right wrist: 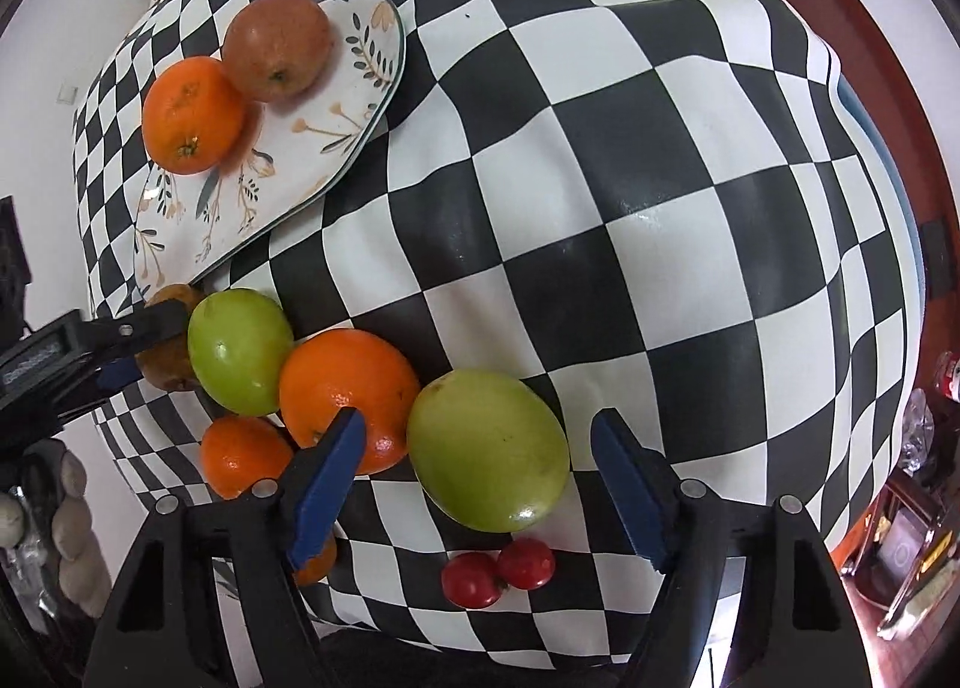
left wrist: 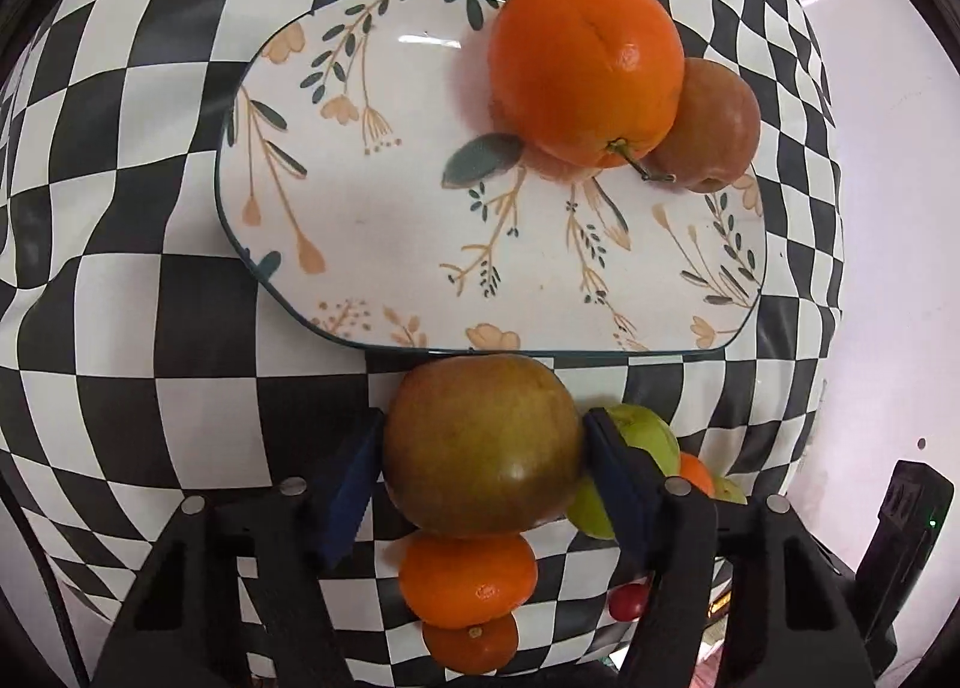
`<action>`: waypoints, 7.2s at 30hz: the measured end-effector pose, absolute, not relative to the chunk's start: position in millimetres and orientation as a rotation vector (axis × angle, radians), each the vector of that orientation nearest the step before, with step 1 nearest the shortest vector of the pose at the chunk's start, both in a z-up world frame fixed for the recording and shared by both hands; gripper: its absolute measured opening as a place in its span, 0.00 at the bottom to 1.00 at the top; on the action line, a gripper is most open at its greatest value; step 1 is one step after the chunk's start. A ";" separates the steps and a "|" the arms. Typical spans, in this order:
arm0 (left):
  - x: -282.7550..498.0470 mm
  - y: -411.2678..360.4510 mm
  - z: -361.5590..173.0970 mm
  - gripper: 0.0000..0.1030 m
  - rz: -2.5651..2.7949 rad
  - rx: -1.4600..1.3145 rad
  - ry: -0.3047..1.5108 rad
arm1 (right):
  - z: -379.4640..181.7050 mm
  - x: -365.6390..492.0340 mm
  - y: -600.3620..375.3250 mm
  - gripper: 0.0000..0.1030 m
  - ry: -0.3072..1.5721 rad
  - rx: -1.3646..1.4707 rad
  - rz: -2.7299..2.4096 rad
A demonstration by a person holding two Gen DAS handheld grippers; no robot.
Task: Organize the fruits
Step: 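Grasp the brown fruit with the left tool while the right tool grasps the large green apple, then place the brown fruit and green apple on the plate, opening both tools, then raise both tools off the plate and move toward the tangerines, then grasp a tangerine with the left tool while the right tool grasps another tangerine, then set both tangerines on the plate beside the other fruits and open both tools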
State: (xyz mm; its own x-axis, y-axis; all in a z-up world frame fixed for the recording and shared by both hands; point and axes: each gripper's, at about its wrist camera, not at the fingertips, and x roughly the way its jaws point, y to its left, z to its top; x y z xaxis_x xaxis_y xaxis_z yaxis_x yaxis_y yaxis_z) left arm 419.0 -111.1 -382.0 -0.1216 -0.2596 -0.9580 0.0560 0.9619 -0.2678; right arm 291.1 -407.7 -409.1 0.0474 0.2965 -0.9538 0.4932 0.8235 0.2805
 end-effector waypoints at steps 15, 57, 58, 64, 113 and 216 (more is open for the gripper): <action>359.8 -61.9 -365.2 0.62 -0.215 0.003 1.600 | -422.2 278.0 -424.0 0.76 1.563 0.761 -0.102; 450.8 -98.6 -294.5 0.62 -0.236 -0.034 1.459 | -344.3 393.0 -404.2 0.58 1.357 0.566 -0.027; 462.1 -100.5 -299.8 0.62 -0.232 -0.020 1.466 | -347.2 400.8 -403.4 0.58 1.362 0.548 -0.034; 509.5 -101.4 -343.5 0.62 -0.180 0.012 1.548 | -380.1 441.2 -394.5 0.59 1.434 0.444 -0.087; 356.9 -84.5 -194.9 0.96 -0.149 0.054 1.121 | -215.3 326.9 -338.9 0.94 1.123 0.185 -0.149; 485.6 -98.7 -339.9 0.59 -0.262 -0.116 1.730 | -387.1 437.0 -370.0 0.63 1.482 0.822 0.134</action>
